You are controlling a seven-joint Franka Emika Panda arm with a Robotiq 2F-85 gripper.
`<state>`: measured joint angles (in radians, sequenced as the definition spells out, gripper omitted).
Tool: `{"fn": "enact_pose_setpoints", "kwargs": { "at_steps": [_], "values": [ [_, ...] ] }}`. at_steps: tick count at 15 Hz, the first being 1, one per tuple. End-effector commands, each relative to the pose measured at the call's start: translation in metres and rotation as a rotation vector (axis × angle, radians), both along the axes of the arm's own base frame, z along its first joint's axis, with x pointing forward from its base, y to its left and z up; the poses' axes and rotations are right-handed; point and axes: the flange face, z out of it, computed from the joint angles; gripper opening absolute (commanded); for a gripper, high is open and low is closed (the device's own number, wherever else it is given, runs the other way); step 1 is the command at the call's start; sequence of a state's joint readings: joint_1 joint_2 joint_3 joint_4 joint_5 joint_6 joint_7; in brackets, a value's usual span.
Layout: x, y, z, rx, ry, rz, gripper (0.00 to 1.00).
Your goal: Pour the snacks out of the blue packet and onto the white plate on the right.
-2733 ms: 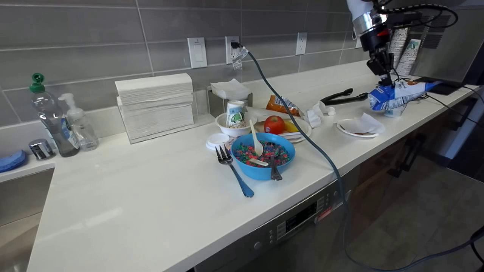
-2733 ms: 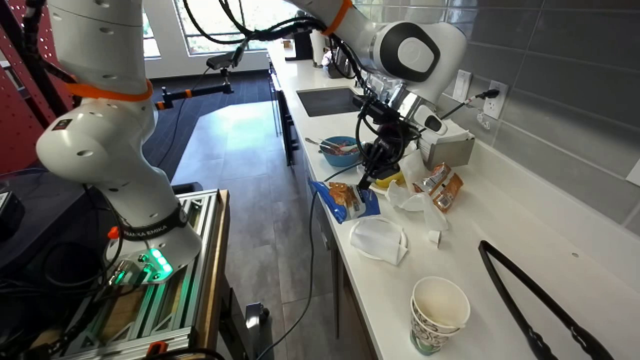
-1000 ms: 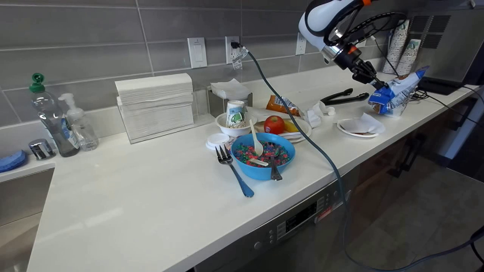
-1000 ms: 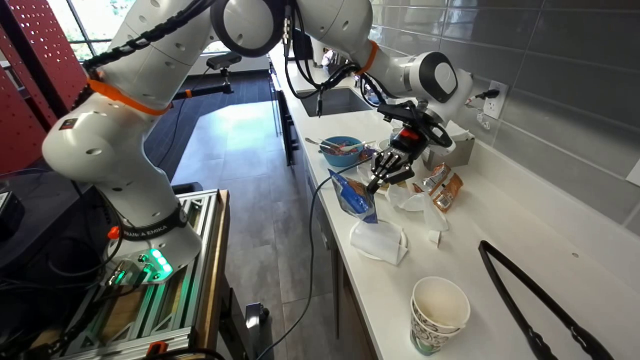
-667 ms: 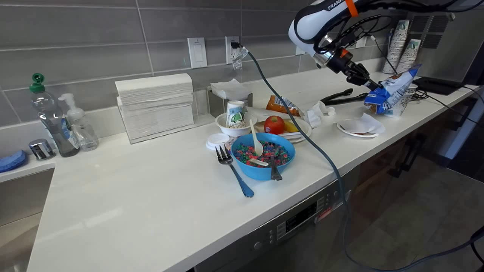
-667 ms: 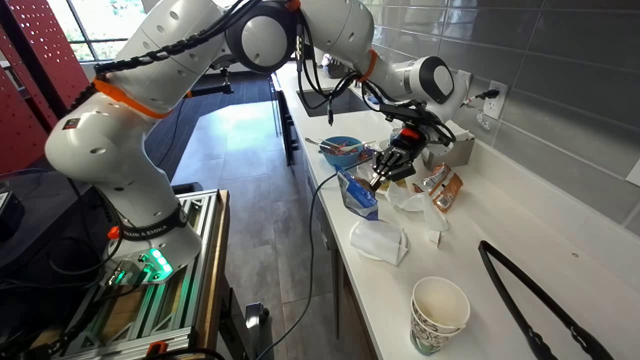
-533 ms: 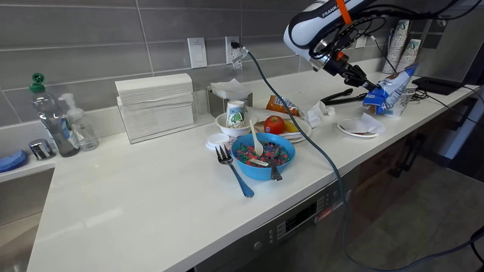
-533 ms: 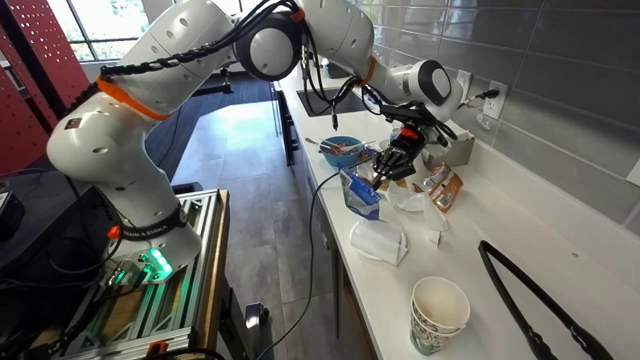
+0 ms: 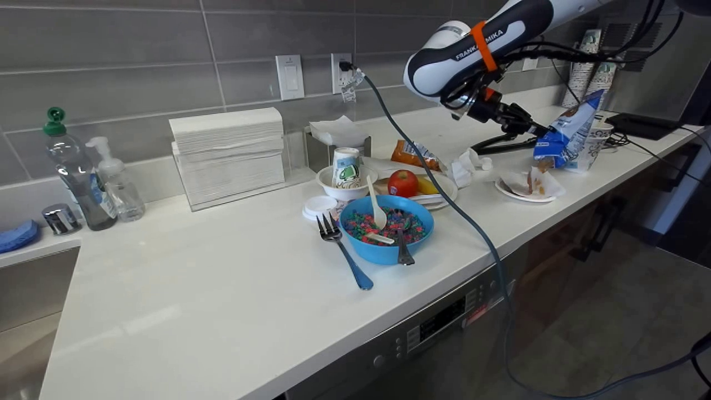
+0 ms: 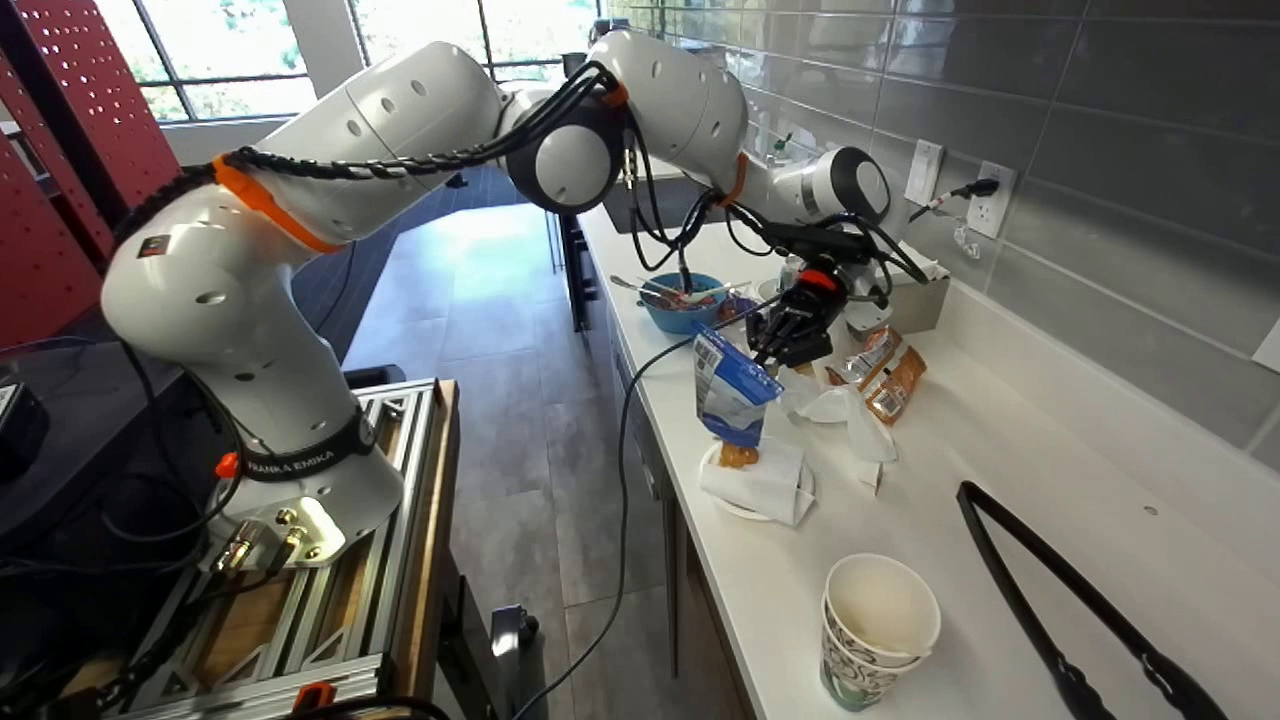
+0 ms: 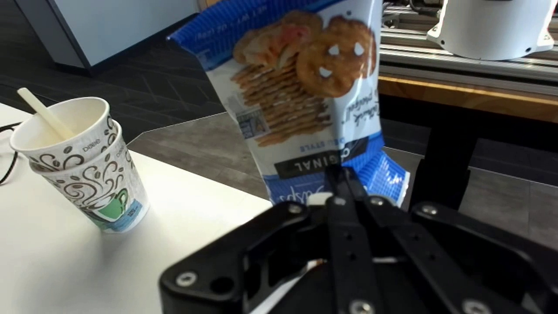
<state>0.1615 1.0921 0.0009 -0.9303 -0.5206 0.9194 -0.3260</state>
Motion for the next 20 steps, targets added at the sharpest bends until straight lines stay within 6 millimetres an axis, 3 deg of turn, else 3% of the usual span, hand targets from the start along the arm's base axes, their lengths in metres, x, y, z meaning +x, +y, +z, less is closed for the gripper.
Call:
{"fn": "enact_pose_setpoints", "kwargs": {
  "at_steps": [1,9,11,12,13,20],
  "values": [
    [0.005,0.002,-0.011,-0.019,0.057,0.025,0.0],
    [0.013,0.007,-0.024,0.015,-0.012,-0.013,0.0],
    [0.018,0.009,-0.019,0.055,-0.061,-0.05,0.0],
    [0.021,0.008,-0.012,0.083,-0.099,-0.082,0.0],
    [0.023,-0.024,0.023,0.101,-0.13,-0.114,0.0],
    [0.024,-0.103,0.11,0.228,-0.367,-0.321,0.0]
  ]
}}
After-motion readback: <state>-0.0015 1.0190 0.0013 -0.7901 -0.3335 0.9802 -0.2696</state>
